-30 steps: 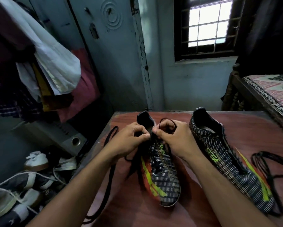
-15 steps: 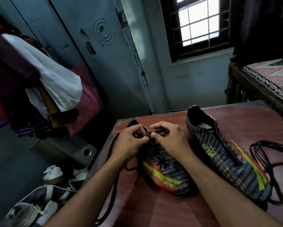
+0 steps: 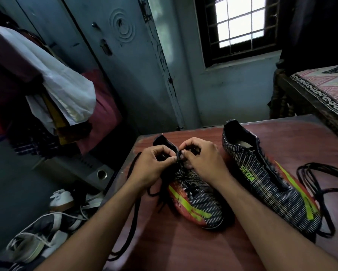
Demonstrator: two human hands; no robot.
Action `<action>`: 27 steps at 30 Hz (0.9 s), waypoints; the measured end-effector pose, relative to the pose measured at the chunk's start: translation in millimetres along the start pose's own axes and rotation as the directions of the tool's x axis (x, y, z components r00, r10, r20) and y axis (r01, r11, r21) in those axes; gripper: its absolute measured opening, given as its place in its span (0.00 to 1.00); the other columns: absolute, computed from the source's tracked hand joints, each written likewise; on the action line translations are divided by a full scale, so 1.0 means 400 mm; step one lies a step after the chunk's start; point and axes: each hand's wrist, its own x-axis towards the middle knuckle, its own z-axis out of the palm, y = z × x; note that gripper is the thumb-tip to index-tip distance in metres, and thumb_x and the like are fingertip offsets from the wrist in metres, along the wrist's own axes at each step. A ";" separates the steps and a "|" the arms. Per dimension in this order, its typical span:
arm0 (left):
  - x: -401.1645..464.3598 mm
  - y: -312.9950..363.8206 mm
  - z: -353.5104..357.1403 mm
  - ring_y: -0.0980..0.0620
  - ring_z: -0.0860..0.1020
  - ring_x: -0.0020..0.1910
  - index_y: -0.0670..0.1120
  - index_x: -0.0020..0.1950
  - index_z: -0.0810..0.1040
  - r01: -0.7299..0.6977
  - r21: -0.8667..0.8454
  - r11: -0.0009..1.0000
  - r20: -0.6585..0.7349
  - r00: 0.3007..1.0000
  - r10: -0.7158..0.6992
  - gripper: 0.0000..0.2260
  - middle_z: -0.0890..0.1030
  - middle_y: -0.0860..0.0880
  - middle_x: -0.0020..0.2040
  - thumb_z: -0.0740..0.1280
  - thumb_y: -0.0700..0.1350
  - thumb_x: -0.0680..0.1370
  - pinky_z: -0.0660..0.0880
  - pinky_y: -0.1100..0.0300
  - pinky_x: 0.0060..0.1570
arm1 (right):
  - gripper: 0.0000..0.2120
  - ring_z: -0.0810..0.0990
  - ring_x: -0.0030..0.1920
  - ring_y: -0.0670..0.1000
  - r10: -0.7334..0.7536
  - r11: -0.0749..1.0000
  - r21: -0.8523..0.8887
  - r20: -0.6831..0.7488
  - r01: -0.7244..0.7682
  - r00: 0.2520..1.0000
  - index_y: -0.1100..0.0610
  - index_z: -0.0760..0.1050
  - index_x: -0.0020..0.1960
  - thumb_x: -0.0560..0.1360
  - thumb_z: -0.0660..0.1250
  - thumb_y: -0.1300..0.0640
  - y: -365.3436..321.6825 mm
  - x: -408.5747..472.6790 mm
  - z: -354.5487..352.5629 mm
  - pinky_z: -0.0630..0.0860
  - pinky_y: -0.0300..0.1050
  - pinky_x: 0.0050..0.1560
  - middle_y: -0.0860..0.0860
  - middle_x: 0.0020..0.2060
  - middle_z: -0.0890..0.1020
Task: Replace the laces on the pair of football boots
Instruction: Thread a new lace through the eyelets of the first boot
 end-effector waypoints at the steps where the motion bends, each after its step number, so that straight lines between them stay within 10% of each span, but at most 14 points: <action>1: 0.005 -0.001 0.002 0.57 0.79 0.37 0.48 0.40 0.83 -0.071 0.142 0.987 -0.041 0.996 0.078 0.05 0.83 0.53 0.37 0.77 0.43 0.74 0.76 0.54 0.43 | 0.10 0.81 0.46 0.40 -0.057 0.997 -0.054 -0.001 0.057 0.998 0.47 0.82 0.47 0.75 0.71 0.63 -0.001 -0.004 0.000 0.77 0.36 0.49 0.39 0.42 0.83; 4: 0.009 0.014 0.011 0.56 0.77 0.42 0.53 0.39 0.80 -0.218 0.475 0.853 -0.080 0.954 0.288 0.05 0.80 0.57 0.38 0.74 0.50 0.70 0.76 0.50 0.44 | 0.11 0.81 0.47 0.41 -0.159 0.980 -0.122 -0.008 0.157 0.987 0.50 0.81 0.48 0.73 0.71 0.66 0.002 -0.009 -0.010 0.77 0.35 0.49 0.41 0.44 0.83; 12: -0.001 0.025 0.003 0.51 0.78 0.45 0.47 0.40 0.80 -0.346 0.512 0.786 0.004 0.916 0.401 0.07 0.80 0.54 0.42 0.71 0.50 0.72 0.76 0.47 0.45 | 0.12 0.83 0.45 0.38 -0.106 0.991 -0.071 0.066 0.111 0.992 0.48 0.84 0.52 0.71 0.77 0.59 0.010 0.003 -0.021 0.77 0.29 0.48 0.41 0.44 0.86; 20: 0.013 0.019 -0.020 0.64 0.81 0.41 0.53 0.46 0.87 -0.096 0.393 0.914 -0.005 0.994 0.106 0.01 0.86 0.57 0.42 0.76 0.48 0.76 0.80 0.58 0.44 | 0.06 0.86 0.40 0.44 0.023 0.982 0.184 0.103 -0.042 0.994 0.55 0.85 0.48 0.75 0.75 0.65 0.008 0.007 -0.021 0.83 0.40 0.40 0.47 0.40 0.86; 27: -0.005 0.013 0.013 0.52 0.79 0.44 0.52 0.44 0.83 -0.297 0.625 0.722 -0.055 0.906 0.420 0.09 0.82 0.56 0.44 0.69 0.56 0.75 0.77 0.48 0.42 | 0.07 0.78 0.40 0.48 -0.397 0.869 -0.283 0.090 0.405 0.914 0.54 0.79 0.48 0.75 0.71 0.64 0.008 -0.002 -0.033 0.77 0.50 0.36 0.45 0.44 0.79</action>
